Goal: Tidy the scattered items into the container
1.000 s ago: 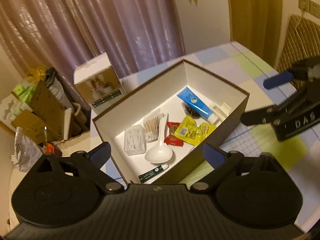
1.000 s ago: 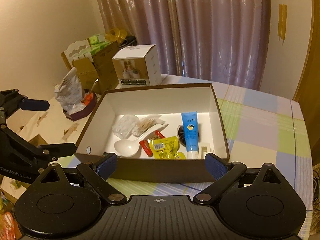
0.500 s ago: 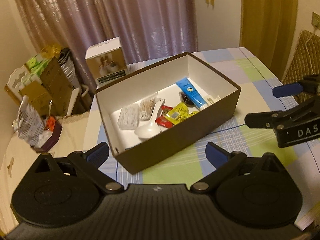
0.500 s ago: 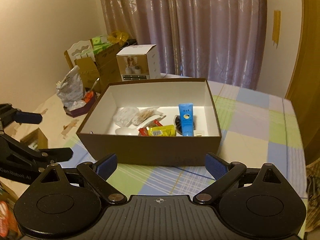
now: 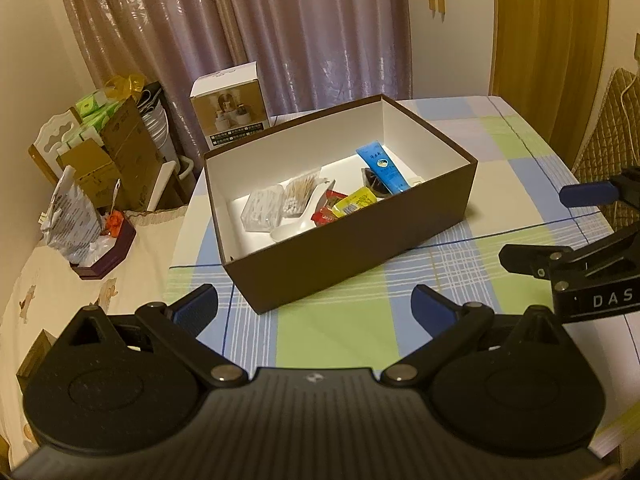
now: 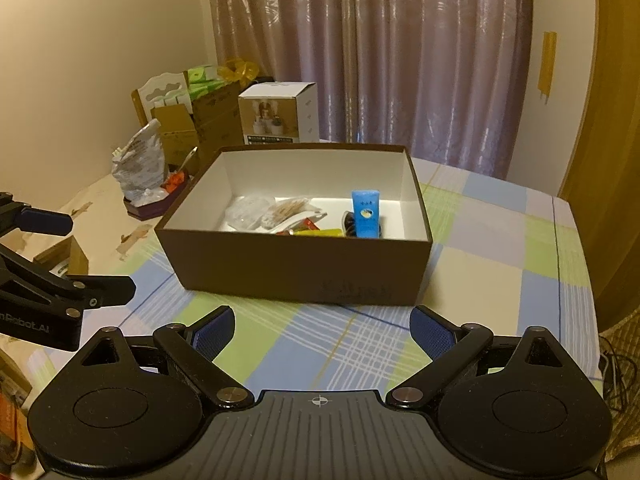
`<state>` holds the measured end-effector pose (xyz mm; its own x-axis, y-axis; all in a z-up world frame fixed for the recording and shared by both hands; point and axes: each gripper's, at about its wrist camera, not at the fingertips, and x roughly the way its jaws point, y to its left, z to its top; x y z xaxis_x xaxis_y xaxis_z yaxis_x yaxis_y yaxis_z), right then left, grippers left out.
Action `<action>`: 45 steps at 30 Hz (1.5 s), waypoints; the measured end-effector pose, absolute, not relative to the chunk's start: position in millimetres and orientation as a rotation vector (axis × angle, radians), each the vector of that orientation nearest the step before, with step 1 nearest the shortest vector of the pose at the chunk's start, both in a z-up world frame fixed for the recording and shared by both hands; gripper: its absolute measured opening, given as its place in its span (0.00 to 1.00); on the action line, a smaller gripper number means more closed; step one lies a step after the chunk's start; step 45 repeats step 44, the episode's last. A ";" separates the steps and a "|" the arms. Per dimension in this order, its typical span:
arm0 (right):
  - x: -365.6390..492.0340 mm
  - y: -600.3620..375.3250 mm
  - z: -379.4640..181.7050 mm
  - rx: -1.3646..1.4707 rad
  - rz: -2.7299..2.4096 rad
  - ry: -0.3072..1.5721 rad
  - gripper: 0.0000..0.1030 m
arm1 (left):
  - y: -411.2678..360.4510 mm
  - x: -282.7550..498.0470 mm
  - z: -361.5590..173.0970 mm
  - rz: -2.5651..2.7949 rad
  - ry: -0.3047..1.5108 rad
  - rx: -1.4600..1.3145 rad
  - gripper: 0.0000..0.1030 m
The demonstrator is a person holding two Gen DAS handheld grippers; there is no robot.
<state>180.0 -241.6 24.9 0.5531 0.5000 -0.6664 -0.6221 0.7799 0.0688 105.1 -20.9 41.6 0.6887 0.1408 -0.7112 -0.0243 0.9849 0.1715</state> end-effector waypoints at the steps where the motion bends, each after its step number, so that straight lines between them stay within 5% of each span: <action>1: 179.0 -242.6 23.8 -0.182 0.666 0.730 0.96 | -21.8 103.4 40.7 0.093 0.806 0.152 0.99; 45: 167.0 -210.4 -10.1 -0.294 0.709 0.779 0.96 | -5.6 98.4 -6.6 0.127 0.916 0.118 0.98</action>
